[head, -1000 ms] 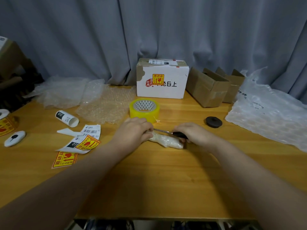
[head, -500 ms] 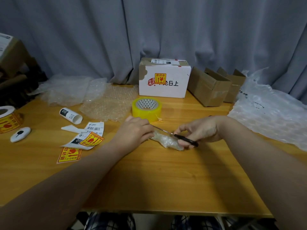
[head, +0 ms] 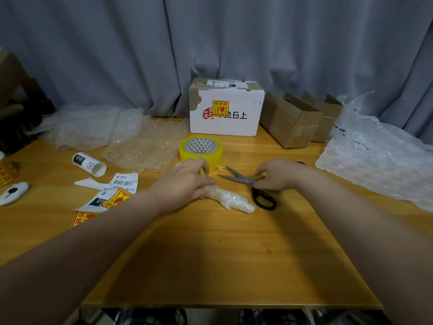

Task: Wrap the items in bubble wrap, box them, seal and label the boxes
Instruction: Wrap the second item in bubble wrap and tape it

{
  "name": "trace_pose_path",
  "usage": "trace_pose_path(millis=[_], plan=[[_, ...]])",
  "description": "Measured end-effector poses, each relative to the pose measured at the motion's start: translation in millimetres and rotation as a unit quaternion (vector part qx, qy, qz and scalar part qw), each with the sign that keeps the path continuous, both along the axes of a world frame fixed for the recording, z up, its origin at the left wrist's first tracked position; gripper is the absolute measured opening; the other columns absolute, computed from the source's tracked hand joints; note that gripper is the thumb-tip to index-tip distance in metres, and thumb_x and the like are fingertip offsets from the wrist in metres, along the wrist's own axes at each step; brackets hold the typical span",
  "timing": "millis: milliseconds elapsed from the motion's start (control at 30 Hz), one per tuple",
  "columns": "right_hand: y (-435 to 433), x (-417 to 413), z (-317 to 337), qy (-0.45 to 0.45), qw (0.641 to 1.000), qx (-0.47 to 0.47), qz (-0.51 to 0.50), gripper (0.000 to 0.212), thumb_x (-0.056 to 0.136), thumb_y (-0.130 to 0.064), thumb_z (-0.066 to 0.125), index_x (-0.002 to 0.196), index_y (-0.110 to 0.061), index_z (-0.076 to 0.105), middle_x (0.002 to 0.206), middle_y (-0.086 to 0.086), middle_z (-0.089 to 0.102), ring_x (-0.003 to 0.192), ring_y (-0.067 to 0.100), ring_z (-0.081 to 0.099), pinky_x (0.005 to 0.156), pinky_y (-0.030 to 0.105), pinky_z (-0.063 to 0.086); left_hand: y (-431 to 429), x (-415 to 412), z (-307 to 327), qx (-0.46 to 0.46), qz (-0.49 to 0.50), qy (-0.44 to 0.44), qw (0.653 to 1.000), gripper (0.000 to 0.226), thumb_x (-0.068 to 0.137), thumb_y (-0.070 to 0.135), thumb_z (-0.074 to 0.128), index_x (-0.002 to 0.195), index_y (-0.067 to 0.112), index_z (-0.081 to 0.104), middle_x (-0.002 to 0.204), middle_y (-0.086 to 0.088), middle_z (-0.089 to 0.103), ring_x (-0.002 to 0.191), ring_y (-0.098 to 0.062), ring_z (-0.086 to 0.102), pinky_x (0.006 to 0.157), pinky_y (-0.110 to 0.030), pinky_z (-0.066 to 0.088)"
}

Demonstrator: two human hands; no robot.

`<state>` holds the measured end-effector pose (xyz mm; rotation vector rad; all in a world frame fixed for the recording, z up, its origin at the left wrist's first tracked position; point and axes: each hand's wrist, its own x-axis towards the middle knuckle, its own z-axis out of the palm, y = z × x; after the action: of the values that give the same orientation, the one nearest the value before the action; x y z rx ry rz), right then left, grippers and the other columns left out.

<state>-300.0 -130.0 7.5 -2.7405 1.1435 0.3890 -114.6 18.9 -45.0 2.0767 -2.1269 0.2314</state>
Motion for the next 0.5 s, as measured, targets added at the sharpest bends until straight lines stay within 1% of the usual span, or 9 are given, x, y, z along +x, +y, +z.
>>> trace_pose_path(millis=[67,100,133,200,300,367,400,467,500], plan=[[-11.1,9.1,2.9,-0.077,0.992,-0.095,-0.026,0.037,0.093,-0.046,0.051,0.109,-0.016,0.066,0.096,0.003,0.065,0.089,0.022,0.060,0.070,0.034,0.052,-6.5,0.6,6.1,0.047,-0.002,0.009,0.999,0.040,0.093,0.042,0.051,0.132,0.031,0.053,0.136,0.007,0.040,0.124,-0.014,0.036,0.102,-0.030,0.027],[-17.9,13.3,2.8,-0.138,0.981,-0.130,-0.051,0.034,0.095,-0.042,0.049,0.108,-0.015,0.065,0.093,0.004,0.062,0.086,0.022,0.059,0.065,0.033,0.049,-10.9,1.0,9.2,0.078,-0.004,0.020,0.997,0.040,0.093,0.040,0.052,0.132,0.030,0.053,0.135,0.007,0.044,0.124,-0.014,0.038,0.104,-0.031,0.029],[-24.9,17.2,3.2,-0.195,0.965,-0.156,-0.075,0.031,0.096,-0.036,0.048,0.112,-0.014,0.062,0.098,0.005,0.060,0.087,0.024,0.057,0.064,0.034,0.048,-16.0,1.7,12.5,0.109,-0.006,0.036,0.993,0.040,0.093,0.038,0.054,0.132,0.028,0.053,0.131,0.006,0.050,0.121,-0.015,0.042,0.103,-0.032,0.033],[-41.6,24.6,2.6,-0.243,0.948,-0.177,-0.110,0.034,0.096,-0.030,0.051,0.124,-0.012,0.054,0.121,0.010,0.049,0.105,0.028,0.051,0.074,0.039,0.050,-26.9,2.9,17.4,0.159,-0.007,0.051,0.986,0.037,0.091,0.034,0.059,0.126,0.026,0.056,0.119,0.005,0.055,0.113,-0.015,0.045,0.098,-0.033,0.038],[-66.2,29.4,1.7,-0.252,0.942,-0.149,-0.166,0.053,0.093,-0.025,0.058,0.139,-0.010,0.036,0.152,0.012,0.016,0.130,0.032,0.034,0.090,0.041,0.045,-37.2,2.7,22.1,0.181,-0.007,0.063,0.981,0.023,0.088,0.034,0.061,0.108,0.023,0.059,0.107,0.006,0.053,0.105,-0.014,0.043,0.092,-0.032,0.039],[-79.8,30.3,2.9,-0.264,0.936,-0.144,-0.183,0.072,0.091,-0.019,0.060,0.149,-0.012,0.018,0.159,0.008,-0.004,0.136,0.032,0.027,0.090,0.039,0.044,-41.2,4.2,26.3,0.153,-0.003,0.095,0.984,0.015,0.090,0.033,0.059,0.100,0.023,0.057,0.102,0.008,0.052,0.100,-0.011,0.042,0.086,-0.029,0.038],[-86.7,30.2,4.4,-0.273,0.933,-0.150,-0.183,0.079,0.090,-0.018,0.061,0.151,-0.014,0.012,0.160,0.006,-0.009,0.136,0.032,0.029,0.085,0.037,0.045,-43.2,5.1,29.9,0.123,0.002,0.121,0.985,0.011,0.091,0.032,0.058,0.098,0.024,0.056,0.099,0.008,0.052,0.097,-0.010,0.042,0.081,-0.027,0.037],[-101.5,28.1,8.5,-0.276,0.931,-0.157,-0.177,0.086,0.089,-0.018,0.061,0.153,-0.017,0.003,0.160,0.003,-0.014,0.130,0.033,0.037,0.074,0.034,0.042,-50.0,6.1,38.9,0.043,0.020,0.191,0.980,0.008,0.092,0.029,0.056,0.094,0.024,0.051,0.093,0.004,0.053,0.087,-0.012,0.046,0.068,-0.026,0.035],[-108.9,26.0,10.8,-0.271,0.934,-0.148,-0.179,0.088,0.090,-0.019,0.060,0.153,-0.019,-0.001,0.160,0.003,-0.014,0.127,0.033,0.041,0.072,0.034,0.042,-54.8,5.9,43.7,0.000,0.029,0.224,0.974,0.008,0.093,0.026,0.055,0.094,0.022,0.048,0.090,0.002,0.055,0.080,-0.012,0.048,0.063,-0.025,0.036]])
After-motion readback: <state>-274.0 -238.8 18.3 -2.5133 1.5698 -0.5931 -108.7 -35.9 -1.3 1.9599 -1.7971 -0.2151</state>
